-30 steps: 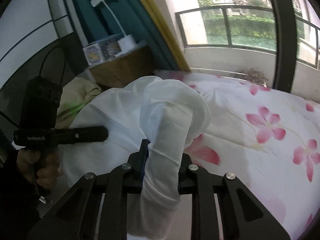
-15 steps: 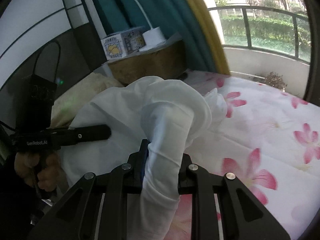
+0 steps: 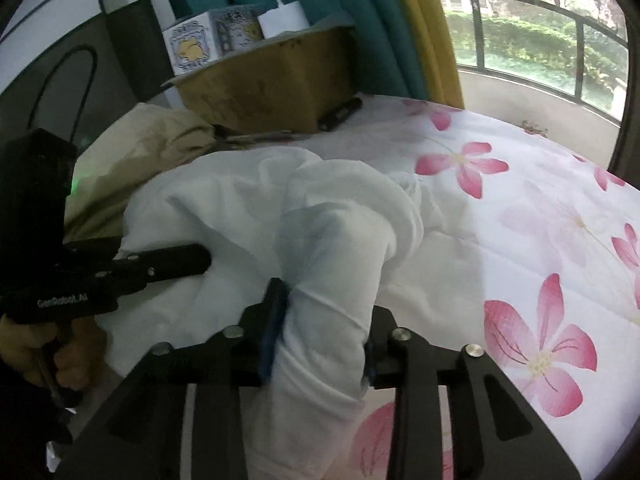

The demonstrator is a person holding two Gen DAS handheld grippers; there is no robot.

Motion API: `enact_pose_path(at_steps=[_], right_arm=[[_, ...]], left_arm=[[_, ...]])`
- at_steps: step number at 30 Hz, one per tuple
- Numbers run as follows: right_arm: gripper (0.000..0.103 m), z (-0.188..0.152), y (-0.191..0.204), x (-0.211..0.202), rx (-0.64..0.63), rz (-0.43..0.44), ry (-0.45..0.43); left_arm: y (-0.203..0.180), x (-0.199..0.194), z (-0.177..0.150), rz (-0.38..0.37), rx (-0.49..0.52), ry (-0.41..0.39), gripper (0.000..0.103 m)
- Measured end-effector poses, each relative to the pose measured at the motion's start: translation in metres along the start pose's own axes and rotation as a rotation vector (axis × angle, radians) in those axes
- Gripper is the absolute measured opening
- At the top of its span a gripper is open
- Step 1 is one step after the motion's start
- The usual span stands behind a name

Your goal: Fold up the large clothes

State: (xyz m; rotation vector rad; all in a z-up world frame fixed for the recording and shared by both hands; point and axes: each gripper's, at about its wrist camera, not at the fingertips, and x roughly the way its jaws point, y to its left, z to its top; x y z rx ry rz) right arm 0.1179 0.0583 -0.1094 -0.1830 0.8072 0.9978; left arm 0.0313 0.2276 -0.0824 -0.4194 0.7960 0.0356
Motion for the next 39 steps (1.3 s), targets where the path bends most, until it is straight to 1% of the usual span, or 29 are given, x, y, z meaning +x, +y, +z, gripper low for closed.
enact_pose_path(at_steps=[2, 5, 8, 12, 15, 20, 23, 27, 30, 32, 35, 36, 39], right_arm=[[0.044, -0.001, -0.005, -0.002, 0.008, -0.010, 0.002], [0.050, 0.000, -0.012, -0.006, 0.029, -0.020, 0.006], [0.052, 0.002, -0.015, -0.014, 0.036, -0.037, 0.004], [0.054, 0.002, -0.020, -0.026, 0.036, -0.063, 0.002], [0.056, -0.003, -0.020, -0.034, 0.020, -0.075, 0.003], [0.061, -0.012, -0.024, -0.036, 0.023, -0.072, 0.015], [0.062, -0.015, -0.024, -0.041, 0.016, -0.071, 0.014], [0.063, -0.020, -0.024, -0.048, 0.015, -0.075, 0.010], [0.063, -0.024, -0.023, -0.052, 0.008, -0.082, 0.013], [0.063, -0.026, -0.023, -0.054, 0.007, -0.084, 0.018], [0.063, -0.030, -0.025, -0.059, 0.012, -0.087, 0.015], [0.063, -0.031, -0.025, -0.062, 0.015, -0.089, 0.012], [0.063, -0.032, -0.029, -0.066, 0.022, -0.097, 0.008]], left_arm=[[0.003, 0.001, -0.001, -0.017, -0.015, 0.012, 0.044], [-0.002, -0.004, 0.000, -0.001, -0.002, 0.037, 0.047], [-0.009, -0.013, -0.003, 0.037, 0.032, 0.050, 0.048], [-0.004, -0.017, -0.009, 0.059, 0.027, 0.055, 0.055], [-0.002, -0.019, -0.014, 0.070, 0.017, 0.060, 0.055], [-0.005, -0.020, -0.021, 0.097, 0.050, 0.053, 0.057], [-0.002, -0.022, -0.025, 0.103, 0.031, 0.054, 0.058], [-0.006, -0.030, -0.030, 0.156, 0.028, 0.052, 0.058], [-0.014, -0.038, -0.034, 0.202, 0.053, 0.035, 0.058], [-0.017, -0.043, -0.035, 0.212, 0.064, 0.016, 0.058], [-0.018, -0.055, -0.034, 0.223, 0.043, -0.043, 0.058], [-0.018, -0.061, -0.031, 0.227, 0.039, -0.077, 0.058], [-0.023, -0.073, -0.020, 0.262, 0.059, -0.151, 0.058]])
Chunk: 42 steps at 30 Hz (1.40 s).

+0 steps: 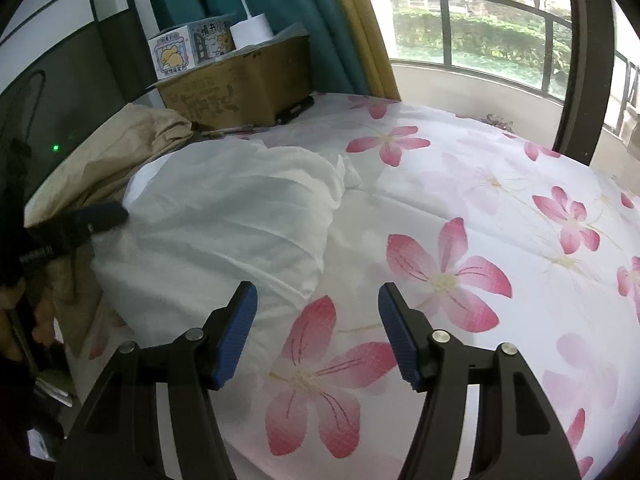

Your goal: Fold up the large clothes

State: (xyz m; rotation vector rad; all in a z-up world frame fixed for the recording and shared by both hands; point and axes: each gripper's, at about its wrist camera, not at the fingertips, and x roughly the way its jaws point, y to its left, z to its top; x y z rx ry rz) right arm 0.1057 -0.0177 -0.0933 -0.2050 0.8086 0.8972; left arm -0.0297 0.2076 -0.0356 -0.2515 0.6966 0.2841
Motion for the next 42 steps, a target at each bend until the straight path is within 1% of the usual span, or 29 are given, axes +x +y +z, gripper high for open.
enact_pose_path(at_steps=[1, 3, 7, 8, 10, 12, 13, 15, 19, 24, 27, 31, 37, 39, 42], right_arm=[[0.063, 0.000, -0.002, -0.001, 0.004, -0.003, -0.003], [0.063, 0.002, -0.006, -0.003, 0.015, -0.008, -0.008], [0.063, 0.006, -0.013, -0.003, 0.036, -0.018, -0.017], [0.063, 0.007, -0.015, -0.003, 0.039, -0.019, -0.017], [0.063, 0.009, -0.019, -0.002, 0.045, -0.027, -0.016], [0.063, 0.009, -0.022, -0.002, 0.050, -0.033, -0.013], [0.063, 0.010, -0.024, -0.001, 0.052, -0.038, -0.011], [0.063, 0.011, -0.028, 0.000, 0.062, -0.047, -0.009], [0.063, 0.013, -0.038, 0.004, 0.078, -0.067, 0.000], [0.063, 0.018, -0.050, 0.010, 0.094, -0.090, 0.011], [0.063, 0.020, -0.057, 0.007, 0.098, -0.102, 0.004], [0.063, 0.019, -0.065, 0.004, 0.115, -0.115, 0.003], [0.063, 0.013, -0.069, -0.006, 0.119, -0.117, 0.003], [0.063, 0.012, -0.068, -0.009, 0.113, -0.117, 0.002], [0.064, 0.008, -0.068, -0.016, 0.113, -0.118, -0.005]], left_arm=[[-0.001, -0.003, 0.006, 0.014, 0.014, -0.029, 0.058], [-0.004, -0.005, 0.016, 0.035, 0.043, -0.061, 0.058], [-0.013, 0.012, 0.032, 0.026, 0.095, -0.054, 0.058], [-0.015, 0.016, 0.033, 0.018, 0.104, -0.045, 0.058], [-0.018, 0.036, 0.035, 0.006, 0.114, 0.006, 0.058], [-0.016, 0.056, 0.032, 0.015, 0.104, 0.084, 0.058], [-0.014, 0.063, 0.031, 0.014, 0.098, 0.103, 0.058], [-0.011, 0.071, 0.029, -0.002, 0.086, 0.114, 0.058], [-0.008, 0.077, 0.030, -0.016, 0.105, 0.121, 0.058], [-0.008, 0.080, 0.033, -0.019, 0.168, 0.144, 0.058], [-0.011, 0.078, 0.034, 0.003, 0.184, 0.150, 0.058], [-0.018, 0.069, 0.037, 0.037, 0.186, 0.130, 0.058], [-0.022, 0.051, 0.041, 0.039, 0.173, 0.098, 0.058], [-0.023, 0.045, 0.040, 0.032, 0.154, 0.086, 0.058], [-0.027, 0.033, 0.035, -0.010, 0.133, 0.077, 0.058]])
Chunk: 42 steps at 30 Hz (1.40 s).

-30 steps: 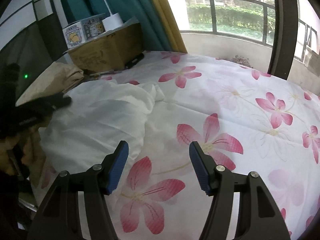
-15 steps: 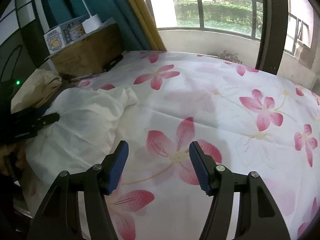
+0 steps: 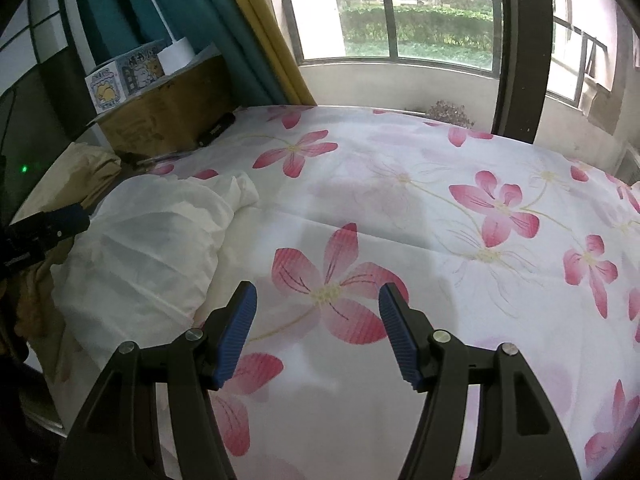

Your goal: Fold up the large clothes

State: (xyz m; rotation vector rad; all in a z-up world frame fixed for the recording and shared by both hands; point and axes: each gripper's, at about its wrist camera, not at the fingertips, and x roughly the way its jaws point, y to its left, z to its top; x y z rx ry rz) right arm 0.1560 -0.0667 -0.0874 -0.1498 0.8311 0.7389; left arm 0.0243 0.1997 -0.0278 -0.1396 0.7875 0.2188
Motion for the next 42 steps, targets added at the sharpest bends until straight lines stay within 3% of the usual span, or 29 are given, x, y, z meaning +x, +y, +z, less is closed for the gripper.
enact_pose_path(at_steps=[21, 36, 38, 40, 42], right_arm=[[0.069, -0.063, -0.023, -0.060, 0.049, -0.048, -0.031], [0.082, -0.116, -0.070, -0.108, 0.155, -0.140, -0.074], [0.086, -0.122, -0.078, -0.115, 0.171, -0.157, -0.081], [0.087, -0.127, -0.085, -0.124, 0.185, -0.178, -0.090], [0.087, -0.131, -0.091, -0.131, 0.199, -0.197, -0.097]], left_arm=[[-0.081, -0.029, -0.039, -0.060, 0.021, -0.027, 0.058], [-0.154, -0.036, -0.057, -0.168, 0.057, -0.049, 0.059], [-0.161, -0.037, -0.057, -0.171, 0.069, -0.054, 0.062], [-0.171, -0.039, -0.058, -0.180, 0.084, -0.060, 0.073], [-0.179, -0.042, -0.059, -0.174, 0.106, -0.066, 0.075]])
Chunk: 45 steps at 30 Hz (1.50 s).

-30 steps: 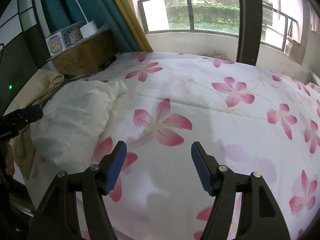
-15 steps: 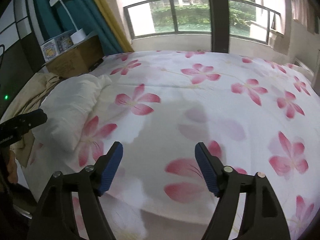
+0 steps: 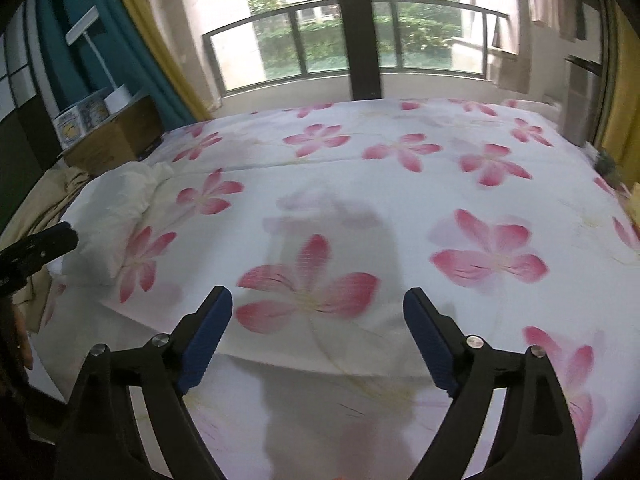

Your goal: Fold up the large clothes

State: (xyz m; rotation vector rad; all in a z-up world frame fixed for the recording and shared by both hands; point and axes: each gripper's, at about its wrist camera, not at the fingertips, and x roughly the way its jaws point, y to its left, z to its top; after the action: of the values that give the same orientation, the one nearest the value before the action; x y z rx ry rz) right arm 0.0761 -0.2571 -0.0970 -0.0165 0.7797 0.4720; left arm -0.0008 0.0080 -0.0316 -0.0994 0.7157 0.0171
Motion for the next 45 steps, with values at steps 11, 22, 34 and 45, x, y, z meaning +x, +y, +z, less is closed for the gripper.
enact_pose_path(at_steps=[11, 22, 34, 45], right_arm=[[0.088, 0.000, -0.031, -0.047, 0.026, -0.082, -0.089], [0.088, 0.030, -0.032, -0.107, -0.038, -0.159, -0.256], [0.089, 0.049, 0.000, -0.167, -0.105, -0.157, -0.461], [0.089, 0.042, 0.006, -0.142, -0.093, -0.147, -0.411]], left_arm=[[-0.030, -0.033, 0.017, 0.031, 0.066, -0.138, 0.075], [-0.058, -0.089, 0.049, 0.041, 0.135, -0.378, 0.075], [-0.064, -0.143, 0.054, 0.195, 0.119, -0.606, 0.075], [-0.026, -0.125, 0.040, 0.218, 0.009, -0.509, 0.075]])
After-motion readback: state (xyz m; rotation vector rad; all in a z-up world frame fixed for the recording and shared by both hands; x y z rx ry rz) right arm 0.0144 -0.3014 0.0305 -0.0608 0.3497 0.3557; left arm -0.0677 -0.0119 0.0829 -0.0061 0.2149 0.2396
